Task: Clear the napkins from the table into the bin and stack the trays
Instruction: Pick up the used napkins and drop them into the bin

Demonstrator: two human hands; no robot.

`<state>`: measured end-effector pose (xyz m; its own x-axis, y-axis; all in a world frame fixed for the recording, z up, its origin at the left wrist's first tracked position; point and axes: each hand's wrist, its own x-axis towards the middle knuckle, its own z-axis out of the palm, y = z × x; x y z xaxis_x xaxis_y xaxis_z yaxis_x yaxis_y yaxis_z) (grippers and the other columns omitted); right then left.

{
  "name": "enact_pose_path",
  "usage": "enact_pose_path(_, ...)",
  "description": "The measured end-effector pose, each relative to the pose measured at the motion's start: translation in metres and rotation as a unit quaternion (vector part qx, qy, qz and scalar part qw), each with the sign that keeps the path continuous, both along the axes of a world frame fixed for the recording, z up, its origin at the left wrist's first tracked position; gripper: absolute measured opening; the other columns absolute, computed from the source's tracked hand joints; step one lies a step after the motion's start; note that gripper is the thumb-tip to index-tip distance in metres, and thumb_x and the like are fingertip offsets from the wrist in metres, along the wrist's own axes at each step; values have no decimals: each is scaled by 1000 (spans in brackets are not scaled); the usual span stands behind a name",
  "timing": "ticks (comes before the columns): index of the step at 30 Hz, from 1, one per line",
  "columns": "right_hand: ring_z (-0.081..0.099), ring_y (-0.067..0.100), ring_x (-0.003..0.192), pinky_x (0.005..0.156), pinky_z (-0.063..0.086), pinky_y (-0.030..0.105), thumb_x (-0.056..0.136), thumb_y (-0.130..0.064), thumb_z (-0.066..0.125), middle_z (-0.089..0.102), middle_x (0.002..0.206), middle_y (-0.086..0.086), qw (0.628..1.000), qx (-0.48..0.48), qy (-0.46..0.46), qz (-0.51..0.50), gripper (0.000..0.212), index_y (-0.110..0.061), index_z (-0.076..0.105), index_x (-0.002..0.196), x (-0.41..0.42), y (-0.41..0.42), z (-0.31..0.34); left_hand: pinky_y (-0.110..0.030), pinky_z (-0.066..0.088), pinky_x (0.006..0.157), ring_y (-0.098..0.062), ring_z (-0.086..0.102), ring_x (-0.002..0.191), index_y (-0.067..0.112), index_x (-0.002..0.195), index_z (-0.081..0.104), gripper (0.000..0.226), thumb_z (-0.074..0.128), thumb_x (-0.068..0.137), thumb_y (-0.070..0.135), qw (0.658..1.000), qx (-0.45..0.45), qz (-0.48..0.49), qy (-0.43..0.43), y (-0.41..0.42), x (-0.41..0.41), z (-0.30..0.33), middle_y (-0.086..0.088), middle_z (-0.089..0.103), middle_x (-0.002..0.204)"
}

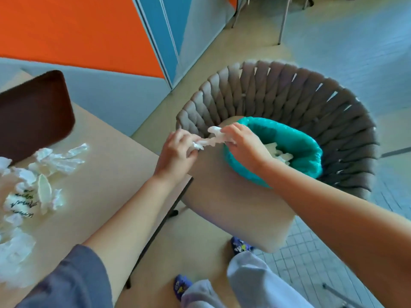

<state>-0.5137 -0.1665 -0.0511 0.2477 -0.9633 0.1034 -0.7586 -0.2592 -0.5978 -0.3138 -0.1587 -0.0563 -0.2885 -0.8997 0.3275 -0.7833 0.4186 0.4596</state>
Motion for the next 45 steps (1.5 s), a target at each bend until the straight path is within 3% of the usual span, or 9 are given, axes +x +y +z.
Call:
enact_pose_path(6,52,38,87,78,49,47,80,5,57,50,102,25,992,64,23,-107,20,5,60,100,-86,11,-34,-33,34,71,-18,46,91,18,92,69,20,63,73,15,994,-10,-64,-86,-34,-94,-29,1,70,90)
enact_pose_path(10,48,34,94,82,47,47,82,1,55,47,106,18,976,127,47,-171,22,0,57,103,-118,21,-57,-38,42,79,-20,44,95,7,99,68,30,60,71,2,990,56,-128,-30,-42,-139,-49,-10,69,95)
enact_pose_path(13,45,33,109,95,43,44,84,0,55,47,118,17,969,188,81,-141,42,-5,49,125,-130,24,-64,-23,29,105,-31,49,117,1,120,58,43,60,77,-9,980,132,-146,1,-43,-158,-57,-19,58,122)
enact_pose_path(15,43,32,113,96,43,43,84,3,53,48,122,15,965,198,92,-145,49,-7,45,131,-136,25,-65,-13,15,108,-27,39,130,5,132,49,55,57,81,-12,976,170,-135,0,-39,-162,-59,-16,46,138)
enact_pose_path(18,43,30,116,93,46,46,84,3,51,47,123,12,963,196,101,-154,46,-10,47,129,-137,27,-64,-11,12,106,-25,36,132,8,135,45,56,52,83,-13,974,185,-129,0,-31,-157,-61,-13,43,141)
enact_pose_path(25,47,35,113,93,44,44,86,-3,46,52,122,15,977,130,138,-99,36,-6,53,121,-94,19,-41,-33,32,106,-30,50,118,4,121,59,44,61,78,-7,986,126,-104,-34,-14,-106,-52,-15,58,125)
enact_pose_path(32,48,37,113,90,46,46,87,-8,49,52,122,17,990,76,119,-7,36,-6,54,122,2,23,-12,-32,36,97,-32,55,108,4,112,63,42,58,72,-6,995,85,-41,-16,22,-23,-19,-17,62,117)
enact_pose_path(37,49,33,112,89,48,47,89,-5,49,54,125,13,995,26,83,57,35,-9,55,123,96,42,8,-38,47,91,-31,55,106,6,112,63,38,46,79,11,996,75,21,-32,69,63,6,-13,61,116)
enact_pose_path(45,47,34,118,95,43,45,89,-4,48,54,127,12,985,9,42,167,36,-10,55,124,232,95,21,-40,45,91,-28,54,110,9,110,63,32,54,80,14,985,58,148,-62,157,192,21,-11,60,117)
